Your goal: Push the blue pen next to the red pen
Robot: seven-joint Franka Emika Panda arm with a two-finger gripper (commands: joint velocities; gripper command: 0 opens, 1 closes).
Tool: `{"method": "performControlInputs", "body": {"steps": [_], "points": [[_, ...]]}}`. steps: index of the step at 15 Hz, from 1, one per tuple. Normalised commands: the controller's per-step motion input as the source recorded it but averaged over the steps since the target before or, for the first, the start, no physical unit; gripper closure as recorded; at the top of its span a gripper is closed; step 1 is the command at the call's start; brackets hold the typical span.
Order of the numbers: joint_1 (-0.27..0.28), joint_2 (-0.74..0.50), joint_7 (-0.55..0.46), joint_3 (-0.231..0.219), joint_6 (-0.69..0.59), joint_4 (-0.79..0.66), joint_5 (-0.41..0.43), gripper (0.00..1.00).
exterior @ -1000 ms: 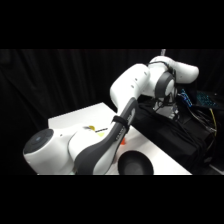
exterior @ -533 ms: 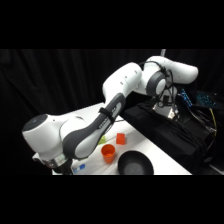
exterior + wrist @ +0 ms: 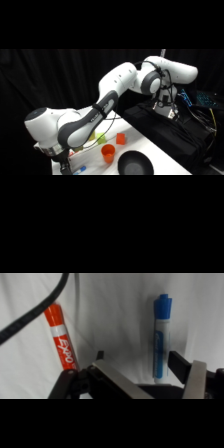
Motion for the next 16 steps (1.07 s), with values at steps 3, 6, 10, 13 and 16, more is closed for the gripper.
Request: {"method": "performControlInputs", "body": {"steps": [3, 6, 10, 13, 16], "points": [[0.032, -0.18, 0.04, -0.007, -0.1, 0.0, -0.01, 0.0], [0.109, -0.28, 0.14, -0.008, -0.18, -0.08, -0.017, 0.0], [0.137, -0.23, 0.18, 0.003, -0.19, -0.1, -0.005, 0.0], [0.129, -0.1, 0.16, 0.027, -0.1, -0.06, 0.018, 0.0], [0.118, -0.05, 0.13, 0.038, -0.07, -0.07, 0.024, 0.0]]}}
